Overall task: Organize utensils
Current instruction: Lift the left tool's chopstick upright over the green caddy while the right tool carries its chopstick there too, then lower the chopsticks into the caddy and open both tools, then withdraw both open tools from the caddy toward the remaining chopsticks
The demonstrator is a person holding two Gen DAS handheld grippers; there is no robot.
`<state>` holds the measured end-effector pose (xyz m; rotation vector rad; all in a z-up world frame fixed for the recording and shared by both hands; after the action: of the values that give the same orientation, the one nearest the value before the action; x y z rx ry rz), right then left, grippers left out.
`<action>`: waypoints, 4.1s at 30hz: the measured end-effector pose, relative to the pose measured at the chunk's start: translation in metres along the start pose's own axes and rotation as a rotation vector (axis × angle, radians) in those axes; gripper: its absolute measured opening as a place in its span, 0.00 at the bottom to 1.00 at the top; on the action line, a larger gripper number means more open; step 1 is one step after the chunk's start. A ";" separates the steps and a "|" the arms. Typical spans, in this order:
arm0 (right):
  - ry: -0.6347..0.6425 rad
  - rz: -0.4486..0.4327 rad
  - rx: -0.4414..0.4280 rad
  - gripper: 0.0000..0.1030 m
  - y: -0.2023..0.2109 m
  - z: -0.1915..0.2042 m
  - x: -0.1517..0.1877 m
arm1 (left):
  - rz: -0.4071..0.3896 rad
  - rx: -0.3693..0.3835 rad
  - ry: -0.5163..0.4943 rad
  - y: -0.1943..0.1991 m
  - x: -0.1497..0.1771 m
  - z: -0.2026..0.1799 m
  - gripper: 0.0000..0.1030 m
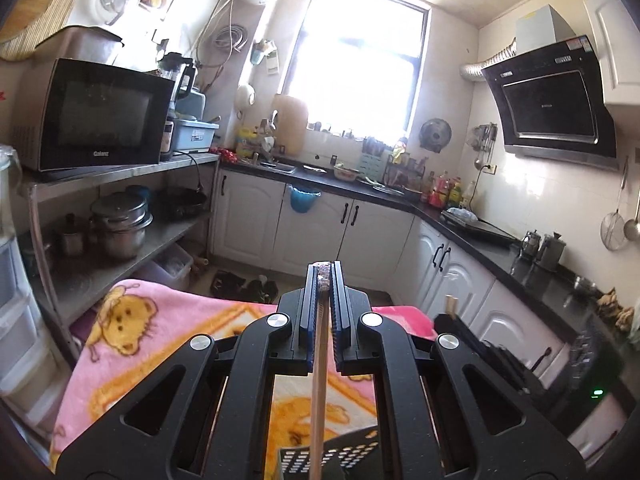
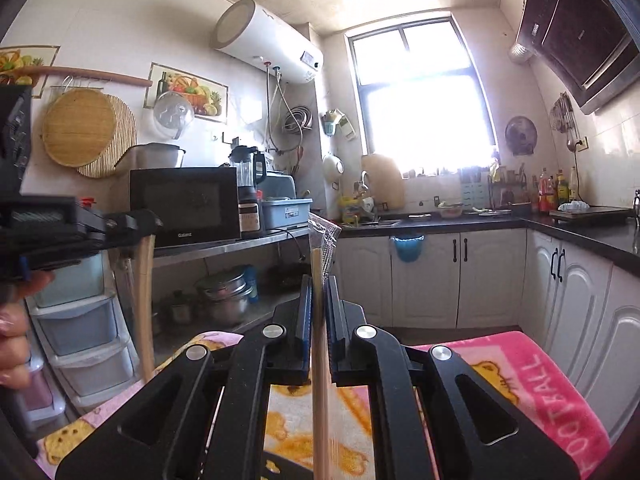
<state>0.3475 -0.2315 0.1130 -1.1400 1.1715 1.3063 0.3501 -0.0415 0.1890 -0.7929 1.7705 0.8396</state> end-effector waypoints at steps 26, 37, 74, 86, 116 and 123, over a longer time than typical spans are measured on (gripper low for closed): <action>-0.020 0.148 0.000 0.16 0.057 -0.029 0.038 | 0.062 -0.026 -0.020 0.007 0.085 0.012 0.04; -0.018 0.235 0.027 0.31 0.081 -0.039 0.050 | 0.110 -0.026 0.061 0.029 0.102 0.022 0.22; 0.078 0.347 0.072 0.67 0.133 -0.027 0.084 | 0.178 -0.034 0.100 0.095 0.151 0.004 0.90; 0.117 0.369 0.066 0.69 0.159 -0.022 0.094 | 0.211 -0.042 0.121 0.104 0.169 0.003 0.90; 0.130 0.550 0.127 0.70 0.197 -0.051 0.149 | 0.368 -0.046 0.129 0.102 0.229 -0.003 0.90; 0.121 0.601 0.149 0.70 0.201 -0.059 0.165 | 0.434 -0.037 0.119 0.093 0.246 -0.004 0.90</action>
<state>0.1397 -0.2818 -0.0454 -0.7888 1.7573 1.5705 0.1975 -0.0279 -0.0247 -0.4937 2.0767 1.1289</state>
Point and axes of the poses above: each gripper's, at about its wrist camera, not at the fingertips, and y roughly against the way its jaws point, z to its left, x to its underside, the point moved 3 cm from there along -y, roughly the way its jaws point, and after that the axes turned 14 degrees about x, right-handed, at the moved point
